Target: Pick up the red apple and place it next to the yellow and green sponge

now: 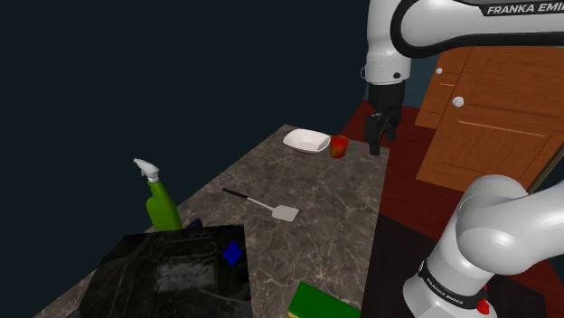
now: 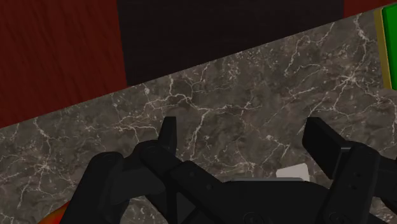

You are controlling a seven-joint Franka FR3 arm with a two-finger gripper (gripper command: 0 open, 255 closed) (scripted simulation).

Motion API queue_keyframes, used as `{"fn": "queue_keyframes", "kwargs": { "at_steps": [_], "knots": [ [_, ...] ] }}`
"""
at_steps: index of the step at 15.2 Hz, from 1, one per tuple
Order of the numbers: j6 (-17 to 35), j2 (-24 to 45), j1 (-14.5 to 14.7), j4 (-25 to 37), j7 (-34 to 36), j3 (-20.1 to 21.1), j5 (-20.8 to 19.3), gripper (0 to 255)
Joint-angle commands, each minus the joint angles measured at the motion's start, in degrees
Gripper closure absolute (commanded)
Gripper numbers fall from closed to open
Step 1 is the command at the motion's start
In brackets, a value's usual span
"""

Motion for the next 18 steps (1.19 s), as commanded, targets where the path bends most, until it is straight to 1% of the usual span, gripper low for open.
{"fn": "queue_keyframes", "kwargs": {
  "at_steps": [1, 6, 10, 14, 18],
  "knots": [
    [0.0, 0.0, 0.0, 0.0, 0.0, 0.0, 0.0, 0],
    [7.4, 4.9, -1.3, 0.0, -7.8, -6.9, -3.9, 0],
    [13.4, 10.4, -1.9, 1.5, -14.1, -12.2, -5.7, 0],
    [19.0, 17.2, -1.8, 4.4, -20.5, -17.4, -5.9, 0],
    [24.0, 25.0, -1.2, 8.6, -27.5, -22.5, -4.3, 0]
  ]
}}
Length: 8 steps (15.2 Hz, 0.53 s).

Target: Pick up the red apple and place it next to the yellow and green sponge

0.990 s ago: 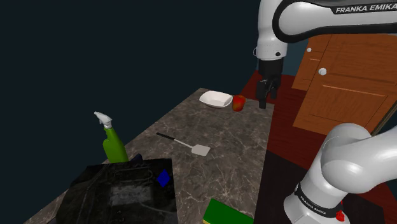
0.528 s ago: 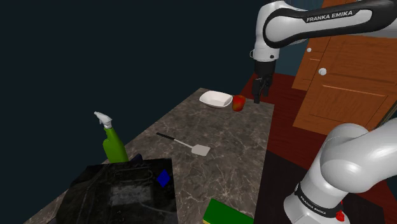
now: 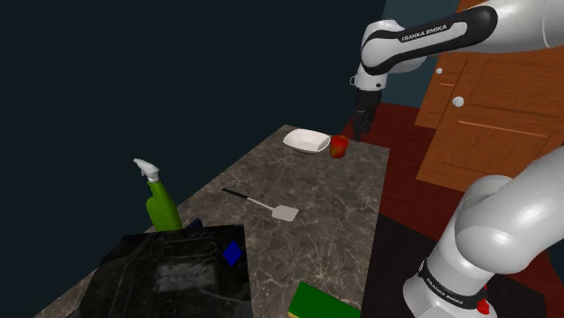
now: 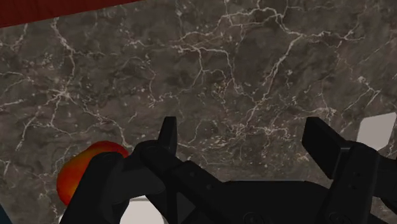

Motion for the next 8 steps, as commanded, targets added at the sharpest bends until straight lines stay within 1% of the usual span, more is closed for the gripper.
{"fn": "queue_keyframes", "kwargs": {
  "at_steps": [1, 4, 8],
  "knots": [
    [2.5, 4.5, 0.4, 2.6, -3.9, -2.6, 1.3, 0],
    [5.3, 11.2, 1.0, 6.8, -9.9, -6.0, 4.6, 0],
    [7.5, 21.1, 1.1, 13.8, -18.7, -9.6, 11.2, 0]
  ]
}}
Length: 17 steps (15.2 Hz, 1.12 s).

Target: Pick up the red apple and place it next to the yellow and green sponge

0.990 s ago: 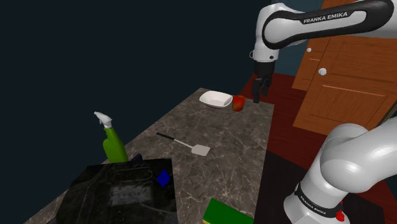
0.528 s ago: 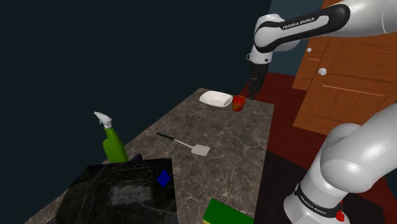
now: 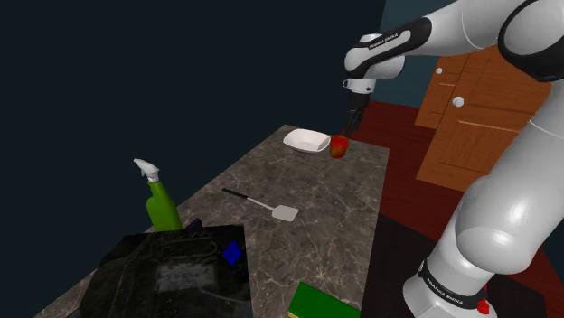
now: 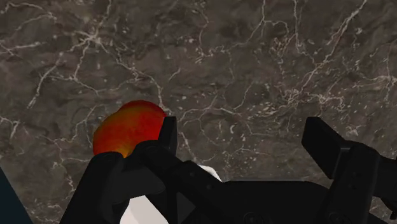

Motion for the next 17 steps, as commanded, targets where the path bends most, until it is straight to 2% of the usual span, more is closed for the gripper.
{"fn": "queue_keyframes", "kwargs": {
  "at_steps": [1, 5, 10, 17],
  "knots": [
    [0.7, 4.9, -0.2, 3.6, -4.4, -1.3, 3.7, 0],
    [0.2, 15.6, -2.7, 12.5, -13.0, -2.2, 12.0, 0],
    [-3.1, 28.4, -8.5, 25.9, -20.8, -0.4, 20.8, 0],
    [1.5, 29.9, -8.2, 22.6, -21.6, 0.4, 22.0, 0]
  ]
}}
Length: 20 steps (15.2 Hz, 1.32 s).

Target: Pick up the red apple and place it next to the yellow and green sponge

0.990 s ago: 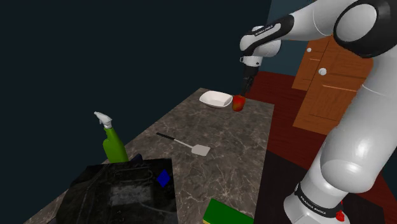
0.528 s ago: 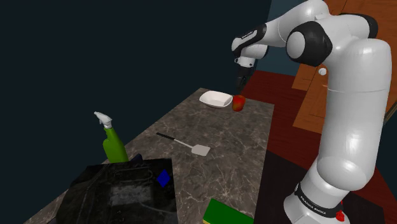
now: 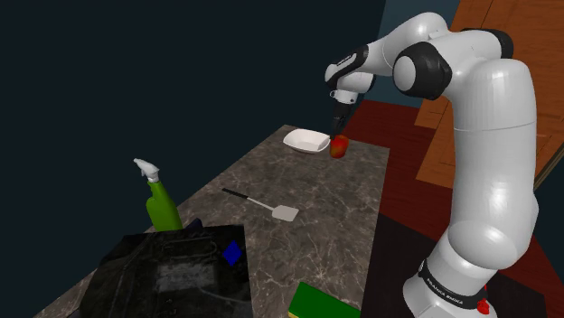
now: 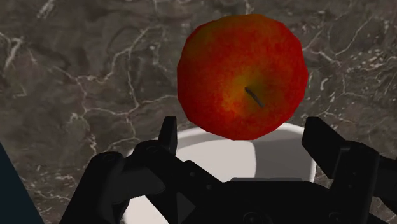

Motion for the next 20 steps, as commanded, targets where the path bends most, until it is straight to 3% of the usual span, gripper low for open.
{"fn": "queue_keyframes", "kwargs": {
  "at_steps": [1, 9, 10, 20],
  "knots": [
    [1.1, 0.5, 0.0, -0.7, -0.3, 0.2, 0.4, 0],
    [1.1, 0.5, 0.0, -0.7, -0.3, 0.2, 0.4, 0],
    [1.1, 0.5, 0.0, -0.7, -0.3, 0.2, 0.4, 255],
    [0.5, 0.1, 0.0, -0.4, -0.1, 0.1, 0.1, 255]
  ]
}}
